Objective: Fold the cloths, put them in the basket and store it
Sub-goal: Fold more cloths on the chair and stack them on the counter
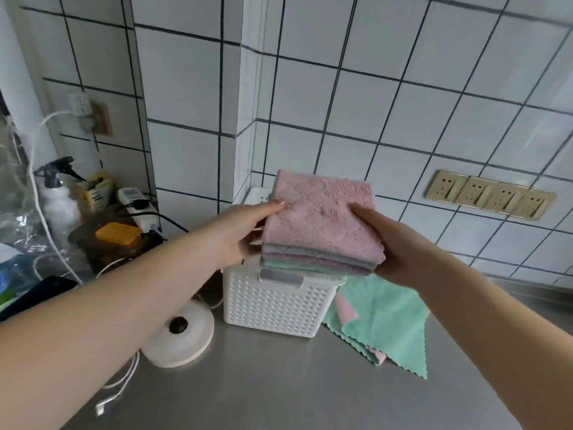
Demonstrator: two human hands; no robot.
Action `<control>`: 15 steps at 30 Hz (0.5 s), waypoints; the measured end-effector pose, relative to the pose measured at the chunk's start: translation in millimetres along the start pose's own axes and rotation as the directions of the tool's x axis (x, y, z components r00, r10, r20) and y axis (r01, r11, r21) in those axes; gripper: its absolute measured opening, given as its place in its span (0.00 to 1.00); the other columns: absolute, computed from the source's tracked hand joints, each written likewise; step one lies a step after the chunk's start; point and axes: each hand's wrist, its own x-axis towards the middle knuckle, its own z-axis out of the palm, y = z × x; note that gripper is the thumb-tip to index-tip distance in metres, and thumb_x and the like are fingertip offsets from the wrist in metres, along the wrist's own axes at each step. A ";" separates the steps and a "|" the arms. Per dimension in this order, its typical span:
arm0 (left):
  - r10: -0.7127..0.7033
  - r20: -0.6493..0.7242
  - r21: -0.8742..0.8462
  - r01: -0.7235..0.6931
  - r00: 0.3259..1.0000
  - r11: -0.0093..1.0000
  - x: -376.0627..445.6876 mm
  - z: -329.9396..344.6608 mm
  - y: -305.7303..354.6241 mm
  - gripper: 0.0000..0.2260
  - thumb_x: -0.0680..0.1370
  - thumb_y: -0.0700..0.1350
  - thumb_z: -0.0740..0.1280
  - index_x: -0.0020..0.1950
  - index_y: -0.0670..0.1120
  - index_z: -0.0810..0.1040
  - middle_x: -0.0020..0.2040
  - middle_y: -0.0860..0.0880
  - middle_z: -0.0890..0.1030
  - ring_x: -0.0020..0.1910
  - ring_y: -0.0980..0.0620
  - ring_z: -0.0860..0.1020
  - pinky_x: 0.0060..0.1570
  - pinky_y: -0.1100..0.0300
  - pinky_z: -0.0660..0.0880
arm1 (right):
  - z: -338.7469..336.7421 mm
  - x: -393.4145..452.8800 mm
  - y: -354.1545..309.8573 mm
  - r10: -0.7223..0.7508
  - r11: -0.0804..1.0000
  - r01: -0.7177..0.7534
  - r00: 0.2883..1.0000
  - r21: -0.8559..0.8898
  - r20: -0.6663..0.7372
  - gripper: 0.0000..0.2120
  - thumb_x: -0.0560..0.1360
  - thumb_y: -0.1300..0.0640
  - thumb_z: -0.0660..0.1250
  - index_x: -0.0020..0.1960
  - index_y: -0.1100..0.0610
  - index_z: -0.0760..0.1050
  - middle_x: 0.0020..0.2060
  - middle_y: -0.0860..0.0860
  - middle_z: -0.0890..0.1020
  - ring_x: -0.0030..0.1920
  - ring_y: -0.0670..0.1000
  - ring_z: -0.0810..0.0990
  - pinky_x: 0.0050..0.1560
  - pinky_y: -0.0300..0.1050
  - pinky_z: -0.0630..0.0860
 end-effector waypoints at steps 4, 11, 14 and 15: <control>-0.046 -0.089 0.039 0.050 0.995 0.998 77.0 -6.2 25.3 0.10 0.75 0.46 0.69 0.52 0.42 0.79 0.47 0.42 0.82 0.51 0.44 0.80 0.58 0.49 0.75 | 1.2 81.9 -20.6 0.004 0.999 -0.003 0.999 0.051 -0.034 0.21 0.73 0.49 0.69 0.61 0.60 0.75 0.55 0.58 0.82 0.56 0.56 0.81 0.60 0.53 0.75; -0.138 -0.237 0.129 0.172 0.962 0.977 185.6 -25.2 10.8 0.11 0.77 0.51 0.66 0.50 0.45 0.79 0.48 0.43 0.82 0.47 0.47 0.80 0.55 0.52 0.77 | 5.2 214.2 5.7 0.137 0.990 -0.126 0.973 0.067 -0.186 0.17 0.76 0.47 0.65 0.59 0.56 0.76 0.52 0.56 0.83 0.53 0.57 0.82 0.58 0.58 0.77; -0.158 -0.318 0.195 0.228 0.935 0.954 217.4 -37.1 -9.7 0.22 0.75 0.54 0.67 0.65 0.44 0.74 0.63 0.44 0.77 0.61 0.45 0.75 0.65 0.49 0.70 | 8.3 249.0 25.5 0.198 0.980 -0.192 0.947 0.049 -0.254 0.09 0.75 0.48 0.64 0.51 0.52 0.76 0.53 0.54 0.83 0.54 0.57 0.82 0.57 0.61 0.76; -0.161 -0.341 0.219 0.245 0.926 0.945 226.0 -41.0 -16.1 0.24 0.75 0.55 0.66 0.67 0.44 0.73 0.64 0.44 0.76 0.63 0.44 0.74 0.65 0.49 0.70 | 8.7 258.1 32.2 0.211 0.977 -0.207 0.937 0.046 -0.278 0.08 0.74 0.48 0.65 0.49 0.52 0.76 0.53 0.54 0.83 0.54 0.57 0.82 0.57 0.61 0.76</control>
